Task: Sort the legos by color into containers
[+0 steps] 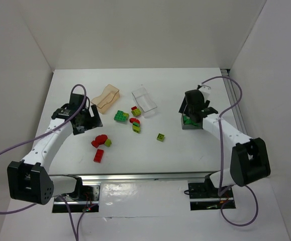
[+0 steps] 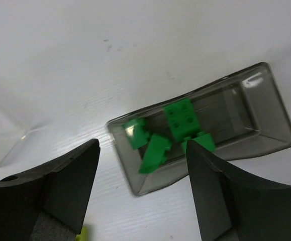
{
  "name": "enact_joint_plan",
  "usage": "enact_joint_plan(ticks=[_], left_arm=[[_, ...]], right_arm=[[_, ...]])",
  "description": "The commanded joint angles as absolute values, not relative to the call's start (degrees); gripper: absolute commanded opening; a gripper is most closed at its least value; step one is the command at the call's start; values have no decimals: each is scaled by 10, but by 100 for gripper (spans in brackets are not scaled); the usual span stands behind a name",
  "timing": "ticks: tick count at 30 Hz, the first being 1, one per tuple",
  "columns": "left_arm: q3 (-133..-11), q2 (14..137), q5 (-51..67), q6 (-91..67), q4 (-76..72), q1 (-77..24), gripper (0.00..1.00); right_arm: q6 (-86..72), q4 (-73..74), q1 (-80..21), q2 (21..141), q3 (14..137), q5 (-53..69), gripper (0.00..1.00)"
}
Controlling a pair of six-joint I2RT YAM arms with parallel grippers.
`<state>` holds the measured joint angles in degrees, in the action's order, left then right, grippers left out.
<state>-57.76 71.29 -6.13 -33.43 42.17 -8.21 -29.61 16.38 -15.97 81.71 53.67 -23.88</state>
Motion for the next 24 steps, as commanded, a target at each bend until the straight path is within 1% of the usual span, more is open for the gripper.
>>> enact_joint_plan(ticks=[1,2,4,5,6,7,8,10,15,19,22,24], left_arm=[[-602,715,-81,-343,425,-90,99],[-602,720,-87,-343,425,-91,98],[-587,720,-92,-343,425,-97,98],[-580,720,-98,-348,425,-105,96],[-573,726,-104,-360,425,-112,96],[-556,726,-104,-370,425,-126,96],[-546,726,-115,-394,430,-135,95],[-516,712,-121,-422,430,-163,94],[-461,679,-121,-531,440,-198,93],[-413,664,-113,-559,424,-203,93],[-393,679,-105,-566,403,-203,88],[-379,691,-105,-573,396,-203,82]], right_arm=[[-290,152,-248,737,551,-271,75],[-290,160,-270,729,551,-278,75],[-301,174,-314,723,546,-283,75],[-308,174,-359,723,546,-293,75],[-316,180,-377,723,541,-302,76],[-324,180,-391,734,541,-315,80],[-340,186,-407,751,541,-316,80],[-349,186,-414,773,546,-321,83],[-349,181,-419,779,551,-316,83],[-349,186,-419,773,551,-321,83],[-349,192,-419,761,551,-326,83],[-349,197,-419,761,551,-331,83]])
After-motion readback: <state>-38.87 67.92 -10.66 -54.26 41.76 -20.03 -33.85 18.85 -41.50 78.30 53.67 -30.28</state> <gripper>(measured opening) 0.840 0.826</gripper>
